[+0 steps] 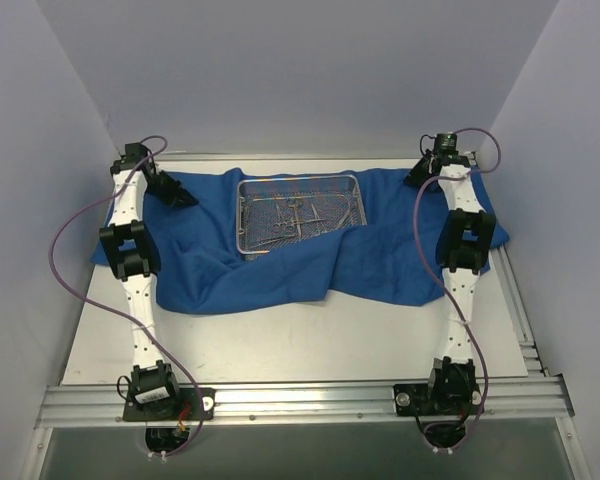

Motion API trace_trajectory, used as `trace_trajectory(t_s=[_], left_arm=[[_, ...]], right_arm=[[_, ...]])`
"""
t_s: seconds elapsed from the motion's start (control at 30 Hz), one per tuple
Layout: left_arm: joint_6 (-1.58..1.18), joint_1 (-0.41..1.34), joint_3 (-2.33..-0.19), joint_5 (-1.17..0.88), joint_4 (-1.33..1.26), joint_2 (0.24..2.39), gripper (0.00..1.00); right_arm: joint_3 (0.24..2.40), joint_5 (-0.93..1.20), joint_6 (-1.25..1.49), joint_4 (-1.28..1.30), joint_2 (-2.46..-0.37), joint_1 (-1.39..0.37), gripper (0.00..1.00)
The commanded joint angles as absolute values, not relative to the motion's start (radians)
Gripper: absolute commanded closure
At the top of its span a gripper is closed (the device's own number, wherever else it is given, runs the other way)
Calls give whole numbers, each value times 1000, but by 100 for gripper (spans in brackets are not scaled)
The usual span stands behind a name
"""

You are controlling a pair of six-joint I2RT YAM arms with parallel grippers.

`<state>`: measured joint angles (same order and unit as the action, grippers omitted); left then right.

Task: Open and lay out the surgical kit
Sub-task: Smooth out the surgical kit at the center of the board.

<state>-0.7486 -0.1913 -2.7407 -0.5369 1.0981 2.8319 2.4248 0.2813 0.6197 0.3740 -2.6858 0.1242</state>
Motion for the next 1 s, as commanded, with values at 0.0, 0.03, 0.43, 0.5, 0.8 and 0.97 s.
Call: trace_trajectory(t_s=[0.0, 0.03, 0.43, 0.5, 0.8, 0.97], left_arm=[[-692, -198, -2677, -396, 991, 2650, 78], [-655, -196, -2665, -341, 1009, 2616, 75], [-534, -77, -2171, -124, 1080, 2212, 72], [-534, -51, -2140, -132, 1094, 2206, 73], [-502, 29, -2167, -83, 1186, 2313, 75], [-528, 35, -2169, -64, 1223, 2414, 80]], right_arm=[[2428, 255, 560, 476, -2634, 126, 100], [2419, 258, 546, 472, -2610, 123, 100], [2053, 158, 368, 560, -2178, 60, 100], [1985, 141, 362, 575, -2143, 38, 100], [1908, 3, 313, 684, -2187, -67, 100], [1816, -63, 328, 641, -2216, -71, 99]])
